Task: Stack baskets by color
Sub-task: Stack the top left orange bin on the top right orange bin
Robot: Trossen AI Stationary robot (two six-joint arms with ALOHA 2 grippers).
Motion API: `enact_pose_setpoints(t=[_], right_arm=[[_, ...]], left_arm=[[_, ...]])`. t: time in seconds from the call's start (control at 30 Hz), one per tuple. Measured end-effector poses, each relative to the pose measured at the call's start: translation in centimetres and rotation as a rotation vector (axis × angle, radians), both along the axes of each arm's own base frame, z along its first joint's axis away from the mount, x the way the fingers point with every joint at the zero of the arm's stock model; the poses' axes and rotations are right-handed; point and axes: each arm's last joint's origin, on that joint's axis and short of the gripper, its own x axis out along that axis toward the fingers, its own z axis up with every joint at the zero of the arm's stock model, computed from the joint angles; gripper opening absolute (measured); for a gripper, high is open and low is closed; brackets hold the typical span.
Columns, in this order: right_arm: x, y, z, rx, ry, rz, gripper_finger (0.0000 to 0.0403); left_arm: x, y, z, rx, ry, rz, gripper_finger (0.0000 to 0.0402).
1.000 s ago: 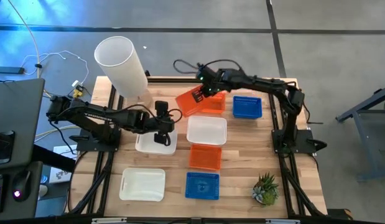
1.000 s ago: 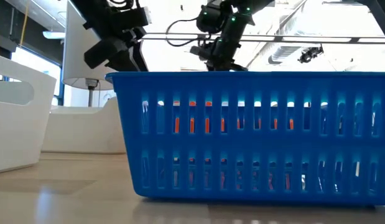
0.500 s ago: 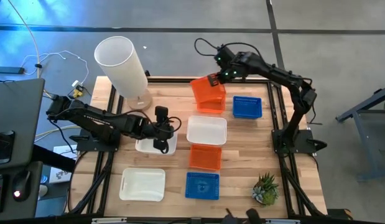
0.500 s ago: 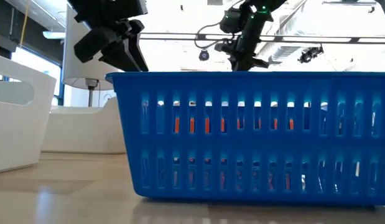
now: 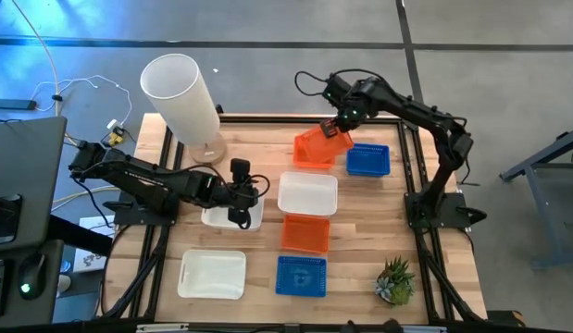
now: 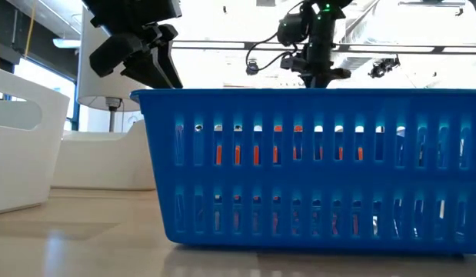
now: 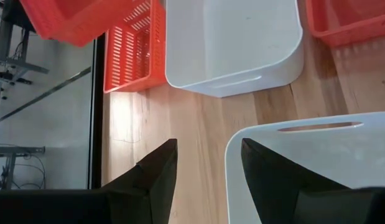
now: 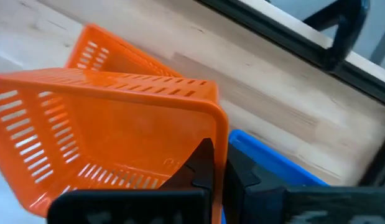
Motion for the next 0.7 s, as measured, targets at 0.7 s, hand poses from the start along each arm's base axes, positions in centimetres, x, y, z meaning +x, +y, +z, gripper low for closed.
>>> enact_pose_setpoints(t=[0.7], right_arm=[[-7.3,7.7,1.5,-0.158,-0.354,-0.135,0.0]], left_arm=[[0.1,0.0,0.0,-0.006,-0.013,0.006,0.0163]])
